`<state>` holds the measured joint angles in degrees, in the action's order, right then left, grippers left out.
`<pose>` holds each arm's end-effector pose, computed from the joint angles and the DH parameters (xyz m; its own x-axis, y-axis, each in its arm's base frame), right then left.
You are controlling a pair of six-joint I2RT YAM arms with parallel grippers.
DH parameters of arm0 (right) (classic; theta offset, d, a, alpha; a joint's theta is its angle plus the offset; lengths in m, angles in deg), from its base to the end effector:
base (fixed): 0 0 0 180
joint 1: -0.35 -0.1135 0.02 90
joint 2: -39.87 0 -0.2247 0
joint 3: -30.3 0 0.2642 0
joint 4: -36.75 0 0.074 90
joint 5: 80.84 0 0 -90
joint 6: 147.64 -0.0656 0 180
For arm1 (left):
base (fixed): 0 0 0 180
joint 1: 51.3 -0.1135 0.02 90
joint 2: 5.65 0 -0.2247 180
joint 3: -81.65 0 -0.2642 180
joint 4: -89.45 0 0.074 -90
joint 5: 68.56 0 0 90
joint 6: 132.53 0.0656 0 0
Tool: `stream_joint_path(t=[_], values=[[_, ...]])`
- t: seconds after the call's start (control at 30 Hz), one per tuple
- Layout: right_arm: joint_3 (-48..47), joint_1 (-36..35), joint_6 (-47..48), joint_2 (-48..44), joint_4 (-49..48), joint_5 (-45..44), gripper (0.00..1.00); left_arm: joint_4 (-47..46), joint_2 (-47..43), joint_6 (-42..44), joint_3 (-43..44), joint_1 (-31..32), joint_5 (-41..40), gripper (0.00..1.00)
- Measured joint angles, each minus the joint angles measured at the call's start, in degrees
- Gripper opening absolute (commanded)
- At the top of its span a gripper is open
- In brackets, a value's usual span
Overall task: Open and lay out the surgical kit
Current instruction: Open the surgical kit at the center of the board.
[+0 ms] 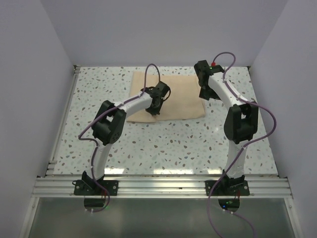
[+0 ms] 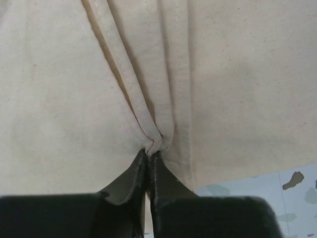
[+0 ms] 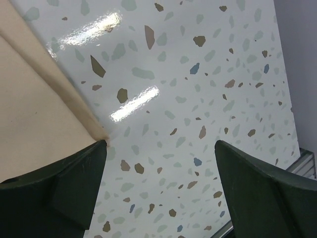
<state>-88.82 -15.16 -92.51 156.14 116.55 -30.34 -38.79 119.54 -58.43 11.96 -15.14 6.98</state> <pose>0.4076 0.0698 0.2067 -0.8090 0.2333 -0.5395 0.4809 0.7905 -0.3793 0.3805 -0.2578 0.1030 -0.8475 0.2908 -0.4441 0.2696 0.9565 0.1118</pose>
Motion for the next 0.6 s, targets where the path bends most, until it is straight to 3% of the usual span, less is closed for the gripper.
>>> stream_joint_path(t=[0.27, 0.37, 0.5, 0.53, 0.57, 0.6], values=[[-6.5, 0.2, 1.6, 0.5, 0.2, 1.3, 0.91, 7.1, -0.3, -0.3, 7.4, -2.5, 1.3, 0.00], [-9.6, 0.2, 2.9, 1.5, -0.7, 4.2, 0.90, 7.9, -4.6, -1.8, 7.5, -8.5, 3.9, 0.00], [-15.5, 0.2, 3.8, 4.7, -2.2, 8.2, 0.88, 6.6, -14.8, -3.7, 3.7, -22.8, 5.0, 0.00], [-17.2, 0.2, 3.9, 6.0, -2.4, 9.3, 0.88, 6.2, -17.8, -4.1, 1.5, -27.1, 4.6, 0.03], [-19.1, 0.2, 4.0, 7.3, -2.5, 10.0, 0.88, 5.8, -20.4, -4.6, -0.8, -30.6, 4.4, 0.19], [-20.3, 0.2, 4.0, 8.4, -2.8, 10.8, 0.88, 5.4, -23.1, -4.9, -3.7, -33.9, 4.3, 0.43]])
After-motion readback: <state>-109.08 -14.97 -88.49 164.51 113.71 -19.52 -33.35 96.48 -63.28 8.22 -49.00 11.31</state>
